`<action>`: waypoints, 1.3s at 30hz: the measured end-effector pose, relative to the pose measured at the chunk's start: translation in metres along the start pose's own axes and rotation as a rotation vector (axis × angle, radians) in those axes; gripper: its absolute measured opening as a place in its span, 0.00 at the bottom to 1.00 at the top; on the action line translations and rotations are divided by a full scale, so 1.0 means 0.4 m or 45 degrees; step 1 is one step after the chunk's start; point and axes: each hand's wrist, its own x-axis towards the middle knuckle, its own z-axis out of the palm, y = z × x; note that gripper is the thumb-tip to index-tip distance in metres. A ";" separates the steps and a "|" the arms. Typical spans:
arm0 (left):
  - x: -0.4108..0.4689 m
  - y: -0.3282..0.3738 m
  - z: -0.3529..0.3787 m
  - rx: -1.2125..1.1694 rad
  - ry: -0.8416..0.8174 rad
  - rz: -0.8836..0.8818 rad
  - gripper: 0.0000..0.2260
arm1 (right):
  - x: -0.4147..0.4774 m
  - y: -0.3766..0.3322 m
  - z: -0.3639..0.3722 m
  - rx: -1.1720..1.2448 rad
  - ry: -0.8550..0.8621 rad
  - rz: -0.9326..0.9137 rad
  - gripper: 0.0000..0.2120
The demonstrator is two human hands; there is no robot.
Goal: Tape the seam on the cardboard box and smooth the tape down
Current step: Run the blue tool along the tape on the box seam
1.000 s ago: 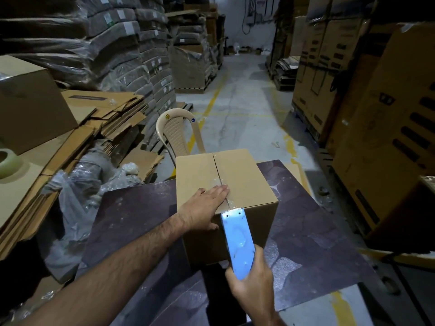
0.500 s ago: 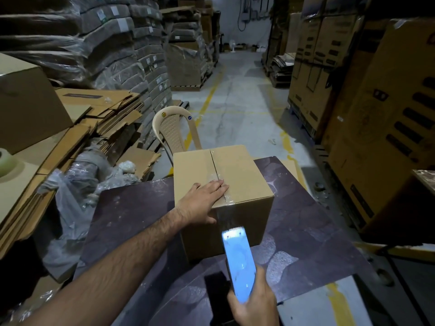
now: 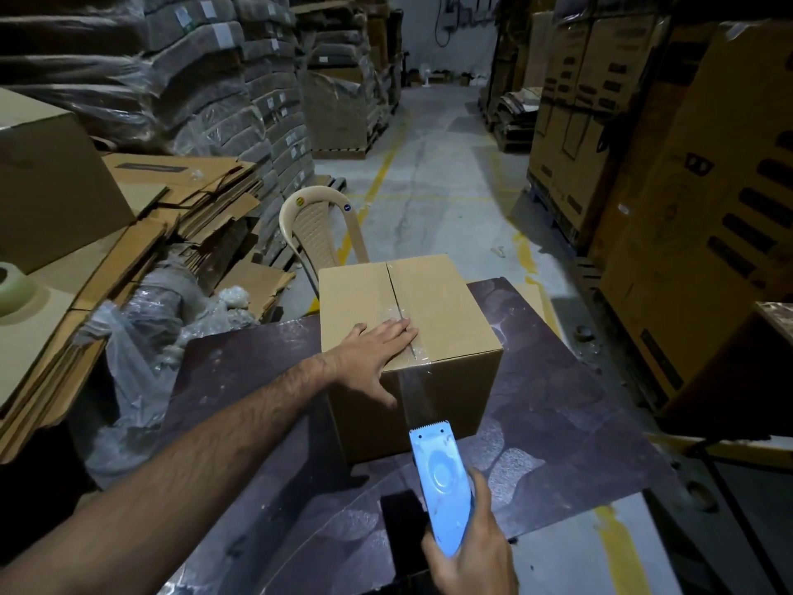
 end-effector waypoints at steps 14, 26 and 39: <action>-0.006 0.014 0.036 -0.042 0.246 -0.088 0.37 | 0.033 -0.057 -0.037 -0.261 -0.148 -0.176 0.38; -0.004 0.010 0.039 -0.095 0.300 -0.092 0.31 | 0.153 -0.214 -0.103 -0.422 -0.281 -0.121 0.20; -0.001 0.007 0.036 -0.188 0.312 -0.101 0.28 | 0.276 -0.307 -0.112 -0.422 -0.424 -0.071 0.21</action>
